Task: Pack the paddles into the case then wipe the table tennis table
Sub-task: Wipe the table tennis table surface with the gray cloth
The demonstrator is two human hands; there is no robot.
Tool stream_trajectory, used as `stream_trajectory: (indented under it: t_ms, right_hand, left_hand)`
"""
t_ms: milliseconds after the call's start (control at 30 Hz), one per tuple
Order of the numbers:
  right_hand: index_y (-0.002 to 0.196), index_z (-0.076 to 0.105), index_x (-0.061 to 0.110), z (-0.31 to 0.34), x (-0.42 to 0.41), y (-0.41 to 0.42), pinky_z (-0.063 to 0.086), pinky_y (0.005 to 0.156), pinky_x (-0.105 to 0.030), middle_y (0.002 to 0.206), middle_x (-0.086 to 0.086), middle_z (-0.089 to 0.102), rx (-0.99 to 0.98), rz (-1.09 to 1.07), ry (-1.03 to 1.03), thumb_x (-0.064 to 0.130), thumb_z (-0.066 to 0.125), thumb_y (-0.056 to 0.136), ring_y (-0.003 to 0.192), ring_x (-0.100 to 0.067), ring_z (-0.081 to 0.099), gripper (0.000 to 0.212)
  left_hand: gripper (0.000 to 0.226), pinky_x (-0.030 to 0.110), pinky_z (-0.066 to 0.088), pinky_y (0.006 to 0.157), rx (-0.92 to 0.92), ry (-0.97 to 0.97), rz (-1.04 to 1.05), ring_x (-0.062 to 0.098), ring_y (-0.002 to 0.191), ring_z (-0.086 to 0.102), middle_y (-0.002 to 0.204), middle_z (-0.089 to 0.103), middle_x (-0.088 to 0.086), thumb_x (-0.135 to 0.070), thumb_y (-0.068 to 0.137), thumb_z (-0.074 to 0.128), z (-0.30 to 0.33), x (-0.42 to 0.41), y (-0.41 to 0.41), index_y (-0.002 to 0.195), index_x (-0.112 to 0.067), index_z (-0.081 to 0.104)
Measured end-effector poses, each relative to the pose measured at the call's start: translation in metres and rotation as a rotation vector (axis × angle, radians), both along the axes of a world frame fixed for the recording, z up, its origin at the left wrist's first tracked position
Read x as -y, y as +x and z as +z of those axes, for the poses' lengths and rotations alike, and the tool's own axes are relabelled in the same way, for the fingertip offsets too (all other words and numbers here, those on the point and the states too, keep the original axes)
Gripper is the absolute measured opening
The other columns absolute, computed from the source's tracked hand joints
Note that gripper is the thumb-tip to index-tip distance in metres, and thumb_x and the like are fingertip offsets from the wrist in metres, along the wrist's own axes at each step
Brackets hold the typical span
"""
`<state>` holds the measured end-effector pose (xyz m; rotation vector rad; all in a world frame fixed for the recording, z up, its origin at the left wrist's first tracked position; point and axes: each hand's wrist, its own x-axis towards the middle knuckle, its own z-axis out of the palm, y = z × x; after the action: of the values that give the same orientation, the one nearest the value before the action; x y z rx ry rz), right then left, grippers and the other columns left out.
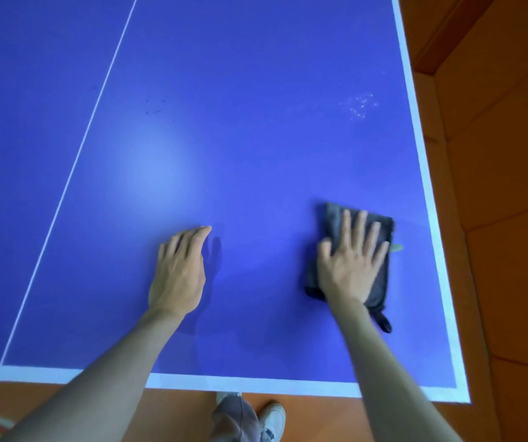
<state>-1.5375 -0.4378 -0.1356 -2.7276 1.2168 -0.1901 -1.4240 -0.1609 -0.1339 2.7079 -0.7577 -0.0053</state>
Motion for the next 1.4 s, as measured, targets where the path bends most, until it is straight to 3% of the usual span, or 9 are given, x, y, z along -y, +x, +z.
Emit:
stream_trajectory:
  t_ms: [133,267,467,733,900,1033,1233,1400]
  right_hand:
    - [0.164,0.027,0.026,0.0,-0.098,0.059,0.008,0.127,-0.058,0.173,-0.004,0.016,0.024,0.222,0.013,0.047,0.038,0.095,0.159,-0.032,0.012,0.073]
    - [0.166,0.018,0.026,-0.004,-0.141,0.091,0.004,0.127,-0.058,0.174,-0.003,0.007,-0.004,0.391,0.033,0.051,0.025,0.106,0.16,-0.031,0.002,0.065]
    - [0.161,0.033,0.03,0.001,-0.103,0.076,0.015,0.127,-0.052,0.17,-0.002,0.027,0.043,0.487,0.043,0.048,0.038,0.104,0.158,-0.027,0.021,0.06]
    - [0.16,0.036,0.03,0.002,0.074,0.008,0.019,0.126,-0.052,0.169,-0.002,0.028,-0.016,0.121,-0.002,0.053,0.036,0.098,0.155,-0.029,0.026,0.066]
    - [0.162,0.027,0.035,0.002,0.146,-0.003,0.014,0.128,-0.052,0.172,0.003,0.019,-0.028,0.003,0.015,0.059,0.028,0.096,0.159,-0.024,0.016,0.07]
    - [0.163,0.024,0.038,-0.001,0.152,0.002,0.007,0.129,-0.049,0.173,0.006,0.015,-0.044,-0.042,0.024,0.057,0.028,0.097,0.16,-0.021,0.01,0.069]
    - [0.164,0.024,0.032,-0.003,0.124,0.027,0.011,0.126,-0.059,0.173,0.0,0.017,-0.058,-0.126,0.016,0.056,0.028,0.097,0.159,-0.028,0.012,0.072]
    - [0.161,0.035,0.024,-0.006,0.041,0.098,0.019,0.124,-0.06,0.17,-0.006,0.026,-0.026,0.042,-0.064,0.05,0.037,0.097,0.156,-0.033,0.024,0.07]
  left_hand:
    - [0.078,0.042,0.042,0.099,-0.021,-0.029,-0.014,0.029,0.126,0.05,0.143,0.055,0.006,0.02,0.079,0.055,-0.002,-0.002,0.002,0.149,-0.01,0.043]
    - [0.064,0.038,0.037,0.102,-0.008,-0.05,-0.016,0.027,0.127,0.049,0.147,0.053,0.008,0.006,0.088,0.058,-0.006,-0.003,0.002,0.149,-0.011,0.044]
    - [0.04,0.042,0.044,0.093,0.015,-0.006,0.003,0.028,0.116,0.058,0.144,0.054,0.004,-0.024,0.106,0.036,0.001,-0.003,0.004,0.142,-0.015,0.051]
    - [0.039,0.045,0.044,0.093,0.046,-0.07,-0.025,0.027,0.116,0.058,0.14,0.055,0.002,-0.03,0.104,0.033,0.025,0.064,0.094,0.133,-0.016,0.056]
    - [0.038,0.045,0.041,0.101,0.112,0.012,-0.064,0.029,0.125,0.054,0.142,0.053,0.005,-0.031,0.107,0.033,0.008,0.096,0.16,0.131,-0.014,0.057]
    - [0.038,0.046,0.038,0.107,0.111,-0.04,-0.051,0.028,0.127,0.051,0.143,0.051,0.005,-0.029,0.107,0.032,-0.002,0.094,0.172,0.13,-0.012,0.057]
    - [0.036,0.048,0.036,0.11,0.112,-0.035,-0.084,0.029,0.128,0.051,0.145,0.051,0.006,-0.023,0.107,0.031,0.001,0.095,0.171,0.128,-0.011,0.059]
    - [0.037,0.05,0.034,0.112,0.072,-0.026,-0.08,0.028,0.133,0.051,0.147,0.05,0.006,-0.025,0.108,0.029,0.003,0.093,0.171,0.127,-0.012,0.058]
